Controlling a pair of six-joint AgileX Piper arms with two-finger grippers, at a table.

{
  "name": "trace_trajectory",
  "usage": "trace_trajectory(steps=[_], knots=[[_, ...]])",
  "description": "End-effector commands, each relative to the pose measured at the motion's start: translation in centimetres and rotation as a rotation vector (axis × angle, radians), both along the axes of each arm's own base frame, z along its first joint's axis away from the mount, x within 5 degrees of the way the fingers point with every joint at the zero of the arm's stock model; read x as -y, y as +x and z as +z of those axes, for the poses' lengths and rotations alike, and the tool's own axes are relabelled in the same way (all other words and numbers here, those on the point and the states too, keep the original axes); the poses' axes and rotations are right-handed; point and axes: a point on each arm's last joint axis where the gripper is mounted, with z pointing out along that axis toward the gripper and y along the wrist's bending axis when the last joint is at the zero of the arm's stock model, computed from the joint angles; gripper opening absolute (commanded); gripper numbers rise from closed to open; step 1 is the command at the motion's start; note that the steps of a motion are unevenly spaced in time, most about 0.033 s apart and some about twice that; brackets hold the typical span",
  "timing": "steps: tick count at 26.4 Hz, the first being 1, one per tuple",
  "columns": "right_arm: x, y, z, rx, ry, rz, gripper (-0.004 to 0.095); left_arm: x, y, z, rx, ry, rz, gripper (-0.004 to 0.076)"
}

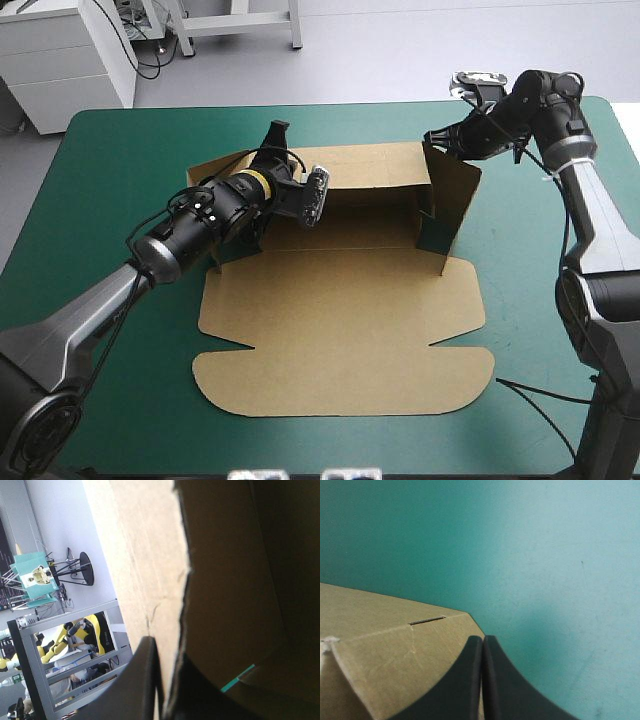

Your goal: Fold the box

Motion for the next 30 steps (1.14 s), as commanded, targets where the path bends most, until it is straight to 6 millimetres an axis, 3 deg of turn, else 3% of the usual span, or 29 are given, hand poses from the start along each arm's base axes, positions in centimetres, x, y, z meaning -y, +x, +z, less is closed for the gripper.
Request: trace_trajectory(steps=[1, 15, 24, 30], knots=[[0.3, -1.6, 3.5, 0.063, 0.025, 0.004, -0.0018, -0.2, -1.0, -0.2, -0.096, -0.016, 0.039, -0.0008], [-0.2, -3.4, 5.5, 0.08, 0.07, 0.071, -0.0018, -0.3, -0.9, -0.1, -0.078, 0.01, 0.035, -0.0008], [-0.1, -4.3, 0.3, -0.095, 0.039, 0.101, -0.0018, -0.3, -0.9, -0.1, -0.078, 0.01, 0.035, -0.0008], [0.7, -6.8, 1.0, -0.097, -0.032, 0.103, -0.0018, -0.3, -0.9, -0.1, -0.077, 0.01, 0.035, -0.0008]])
